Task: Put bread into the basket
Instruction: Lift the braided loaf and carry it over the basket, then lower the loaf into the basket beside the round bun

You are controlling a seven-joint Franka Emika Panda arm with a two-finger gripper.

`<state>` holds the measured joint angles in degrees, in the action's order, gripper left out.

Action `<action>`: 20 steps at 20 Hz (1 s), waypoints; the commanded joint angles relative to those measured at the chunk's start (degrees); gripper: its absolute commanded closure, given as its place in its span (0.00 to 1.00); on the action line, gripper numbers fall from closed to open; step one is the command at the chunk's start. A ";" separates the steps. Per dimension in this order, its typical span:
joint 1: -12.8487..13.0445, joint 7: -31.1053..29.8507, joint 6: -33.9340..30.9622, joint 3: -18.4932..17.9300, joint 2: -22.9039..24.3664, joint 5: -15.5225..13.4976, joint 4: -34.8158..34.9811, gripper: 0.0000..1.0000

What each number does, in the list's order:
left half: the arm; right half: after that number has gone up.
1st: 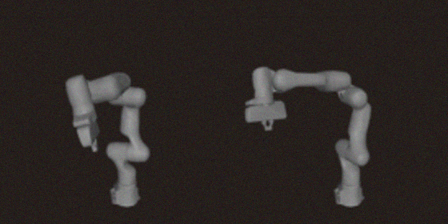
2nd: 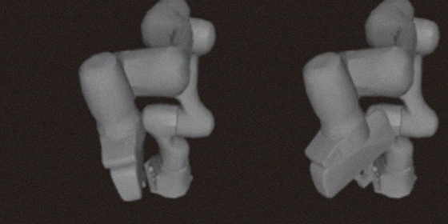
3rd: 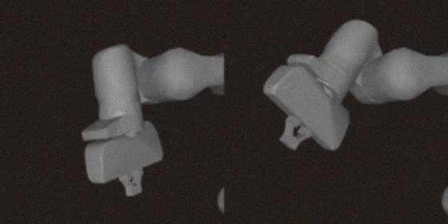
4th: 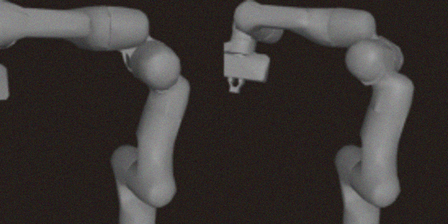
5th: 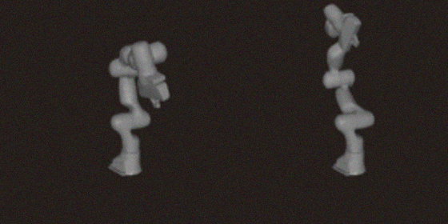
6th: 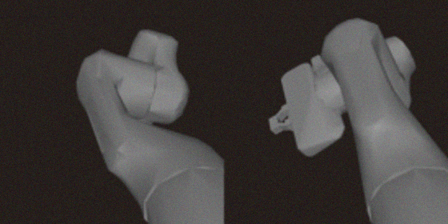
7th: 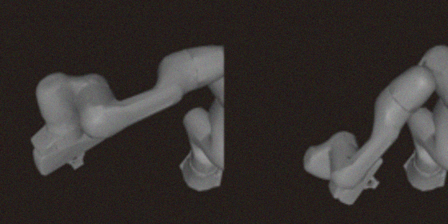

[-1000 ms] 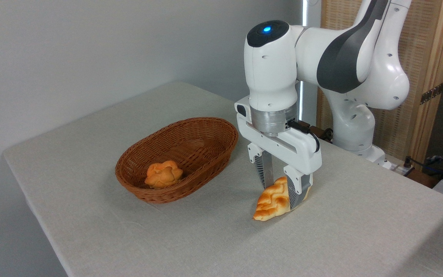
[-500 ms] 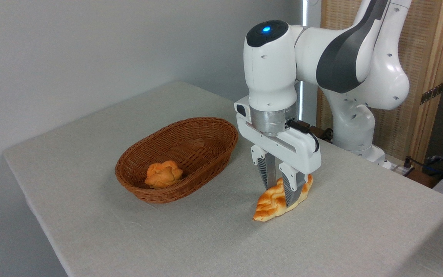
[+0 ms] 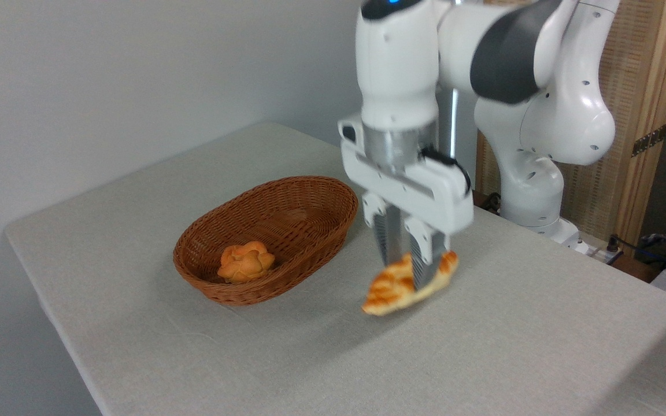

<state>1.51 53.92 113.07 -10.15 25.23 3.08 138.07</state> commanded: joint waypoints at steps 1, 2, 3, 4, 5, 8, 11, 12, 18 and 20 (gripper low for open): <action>3.23 -0.92 -7.15 -0.39 -0.10 -4.74 -9.81 0.45; 4.28 -2.66 -8.47 0.13 -0.18 -5.45 -12.09 0.45; 5.07 -4.77 -9.35 1.00 -0.44 -5.54 -14.21 0.45; 5.69 -6.53 -9.79 2.14 -0.71 -5.54 -16.05 0.45; 6.30 -8.72 -10.23 3.46 -1.23 -5.54 -17.64 0.44; 9.12 -16.98 -11.73 7.85 -3.52 -4.93 -20.02 0.41; 9.30 -23.67 -11.73 12.95 -6.06 -4.75 -20.64 0.41; 9.39 -24.99 -11.73 14.27 -7.03 -4.66 -20.64 0.41; 9.30 -30.62 -11.55 18.94 -15.02 -1.59 -22.56 0.34; 9.39 -32.03 -11.55 19.29 -18.27 -0.80 -24.76 0.25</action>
<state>10.89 24.55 102.82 8.69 12.21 0.47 118.34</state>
